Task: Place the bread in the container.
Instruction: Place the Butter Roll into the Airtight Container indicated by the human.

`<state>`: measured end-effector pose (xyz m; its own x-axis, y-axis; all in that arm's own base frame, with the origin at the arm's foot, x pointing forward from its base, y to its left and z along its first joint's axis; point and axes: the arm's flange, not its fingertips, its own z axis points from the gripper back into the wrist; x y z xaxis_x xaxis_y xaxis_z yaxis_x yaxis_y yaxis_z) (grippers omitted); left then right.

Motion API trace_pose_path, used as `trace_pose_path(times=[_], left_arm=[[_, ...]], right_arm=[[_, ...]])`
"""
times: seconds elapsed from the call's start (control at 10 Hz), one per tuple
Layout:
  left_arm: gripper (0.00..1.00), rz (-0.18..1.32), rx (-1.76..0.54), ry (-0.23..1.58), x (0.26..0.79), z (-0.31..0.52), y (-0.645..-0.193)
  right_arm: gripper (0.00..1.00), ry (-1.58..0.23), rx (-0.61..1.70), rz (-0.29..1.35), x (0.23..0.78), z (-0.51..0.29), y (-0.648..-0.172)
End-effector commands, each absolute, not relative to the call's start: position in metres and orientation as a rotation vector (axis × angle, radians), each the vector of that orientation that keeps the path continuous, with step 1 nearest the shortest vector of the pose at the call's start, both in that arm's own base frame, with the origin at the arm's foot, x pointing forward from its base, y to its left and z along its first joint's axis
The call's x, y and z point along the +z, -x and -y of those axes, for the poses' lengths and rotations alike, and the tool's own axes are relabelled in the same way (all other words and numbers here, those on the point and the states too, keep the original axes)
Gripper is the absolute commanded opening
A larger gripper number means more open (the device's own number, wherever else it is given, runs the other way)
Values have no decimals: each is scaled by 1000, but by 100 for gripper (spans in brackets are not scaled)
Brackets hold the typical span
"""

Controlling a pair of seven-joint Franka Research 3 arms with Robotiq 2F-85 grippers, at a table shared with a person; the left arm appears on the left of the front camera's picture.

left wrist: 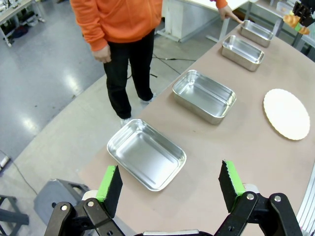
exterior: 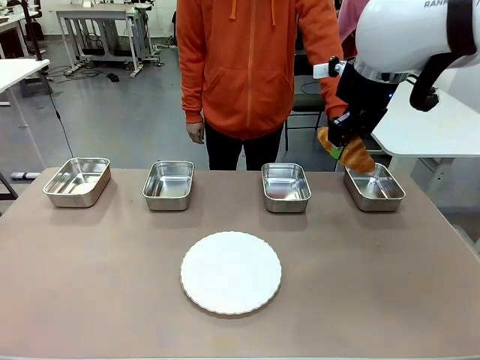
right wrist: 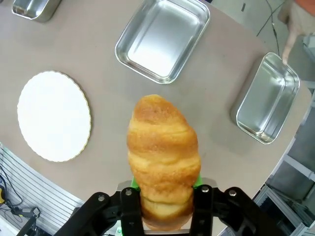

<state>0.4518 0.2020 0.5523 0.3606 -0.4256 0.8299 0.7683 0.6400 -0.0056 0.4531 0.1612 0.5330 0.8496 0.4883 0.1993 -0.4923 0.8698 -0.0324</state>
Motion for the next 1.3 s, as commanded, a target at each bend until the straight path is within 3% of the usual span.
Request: trace_pose_path(times=[0.0,0.7,1.2], left_arm=[[100,918,-808,437,554,-201,-451],[100,918,-808,437,554,-201,-451],[100,918,-808,437,554,-201,-451]], right_arm=[[41,-21,514,200,531,-160,-454],[41,-71,345,277,505,-25,-538],[41,-73,378,222,429,5,-598]])
